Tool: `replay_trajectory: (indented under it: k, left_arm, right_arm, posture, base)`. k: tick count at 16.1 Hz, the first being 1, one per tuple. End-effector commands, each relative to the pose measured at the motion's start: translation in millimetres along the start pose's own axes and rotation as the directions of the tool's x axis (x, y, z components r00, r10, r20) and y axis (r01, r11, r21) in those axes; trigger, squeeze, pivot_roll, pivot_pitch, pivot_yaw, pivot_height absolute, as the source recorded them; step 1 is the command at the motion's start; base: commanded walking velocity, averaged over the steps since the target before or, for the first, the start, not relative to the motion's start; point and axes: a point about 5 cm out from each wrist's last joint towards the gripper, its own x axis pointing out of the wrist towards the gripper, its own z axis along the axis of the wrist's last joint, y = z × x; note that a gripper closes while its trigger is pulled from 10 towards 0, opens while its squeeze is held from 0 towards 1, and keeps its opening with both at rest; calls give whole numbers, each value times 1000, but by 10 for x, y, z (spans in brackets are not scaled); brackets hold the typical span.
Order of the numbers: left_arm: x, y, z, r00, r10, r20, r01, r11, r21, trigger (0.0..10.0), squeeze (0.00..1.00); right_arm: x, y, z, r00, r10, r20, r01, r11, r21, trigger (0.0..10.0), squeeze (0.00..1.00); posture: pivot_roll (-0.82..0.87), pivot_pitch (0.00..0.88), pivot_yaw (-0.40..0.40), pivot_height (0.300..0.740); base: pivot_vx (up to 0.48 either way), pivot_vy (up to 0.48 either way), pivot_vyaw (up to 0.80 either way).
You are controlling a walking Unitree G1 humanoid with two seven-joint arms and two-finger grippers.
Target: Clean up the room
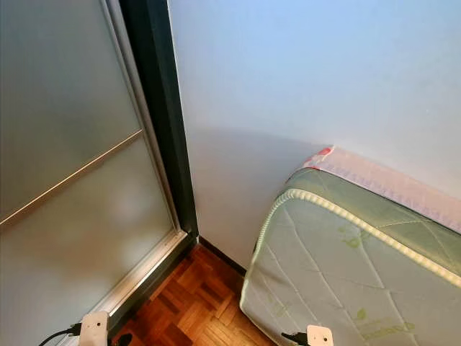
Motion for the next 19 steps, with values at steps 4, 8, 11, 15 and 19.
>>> replay_trajectory:
  k: [4,8,11,15,19]
  left_arm:
    - [-57,19,-170,989,-124,-77,121,992,-44,10000,0]
    - [-31,2,-132,993,-83,-86,84,996,13,10000,0]
    - [-35,52,-131,995,-48,-82,48,999,-5,10000,0]
    - [-66,148,-185,996,28,-87,-34,997,-67,10000,0]
    - [-74,140,-210,995,43,-89,-50,996,-74,10000,0]
  right_arm:
    - [54,31,394,981,183,57,-184,983,5,10000,0]
    - [68,62,486,982,170,77,-170,985,-12,10000,0]
    - [69,64,470,984,162,71,-164,986,18,10000,0]
    - [68,19,420,992,114,47,-115,993,33,10000,0]
    - [68,77,369,991,128,30,-130,990,51,10000,0]
  posture:
    - [190,0,-89,740]
    - [164,0,-88,740]
    - [163,0,-81,740]
    - [153,0,-65,740]
    - [143,0,-58,740]
  base:
    - [0,0,0]
    - [0,0,0]
    - [0,0,0]
    - [0,0,0]
    - [0,0,-588]
